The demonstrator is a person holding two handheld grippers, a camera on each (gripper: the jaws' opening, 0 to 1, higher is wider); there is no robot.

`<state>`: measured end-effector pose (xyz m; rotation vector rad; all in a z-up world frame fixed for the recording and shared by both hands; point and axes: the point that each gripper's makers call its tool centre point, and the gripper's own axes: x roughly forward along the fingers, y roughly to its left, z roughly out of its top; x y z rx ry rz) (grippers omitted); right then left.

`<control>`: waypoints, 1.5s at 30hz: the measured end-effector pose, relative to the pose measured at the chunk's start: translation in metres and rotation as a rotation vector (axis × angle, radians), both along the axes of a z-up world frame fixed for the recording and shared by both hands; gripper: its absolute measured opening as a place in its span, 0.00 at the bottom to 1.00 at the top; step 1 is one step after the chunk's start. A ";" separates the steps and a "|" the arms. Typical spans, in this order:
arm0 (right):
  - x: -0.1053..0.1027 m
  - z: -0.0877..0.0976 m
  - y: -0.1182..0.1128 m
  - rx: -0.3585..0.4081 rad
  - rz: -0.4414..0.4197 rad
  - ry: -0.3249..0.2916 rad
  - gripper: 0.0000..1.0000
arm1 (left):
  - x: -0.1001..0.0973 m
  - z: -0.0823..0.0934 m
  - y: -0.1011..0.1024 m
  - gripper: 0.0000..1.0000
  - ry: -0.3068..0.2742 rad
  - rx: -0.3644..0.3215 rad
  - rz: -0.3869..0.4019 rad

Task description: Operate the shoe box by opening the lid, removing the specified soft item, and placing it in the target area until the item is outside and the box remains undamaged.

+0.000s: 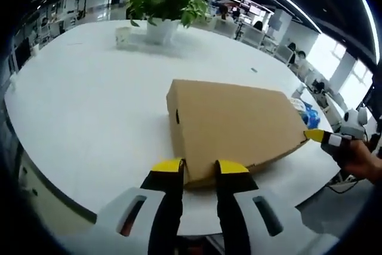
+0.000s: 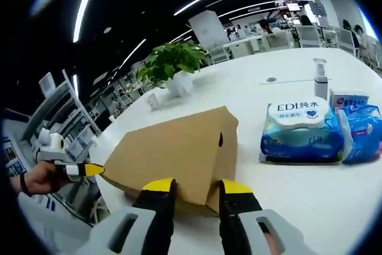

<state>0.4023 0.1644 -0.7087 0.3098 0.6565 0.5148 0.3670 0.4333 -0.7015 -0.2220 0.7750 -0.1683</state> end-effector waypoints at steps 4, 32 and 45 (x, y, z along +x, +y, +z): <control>0.002 0.000 0.000 -0.002 -0.007 -0.008 0.25 | 0.008 -0.001 0.001 0.18 -0.001 0.007 0.001; 0.084 0.001 -0.019 -0.080 -0.089 0.015 0.25 | 0.131 0.004 -0.022 0.18 -0.015 0.047 -0.118; 0.111 0.001 -0.034 -0.083 -0.095 0.025 0.25 | 0.157 0.008 -0.040 0.19 -0.017 0.040 -0.153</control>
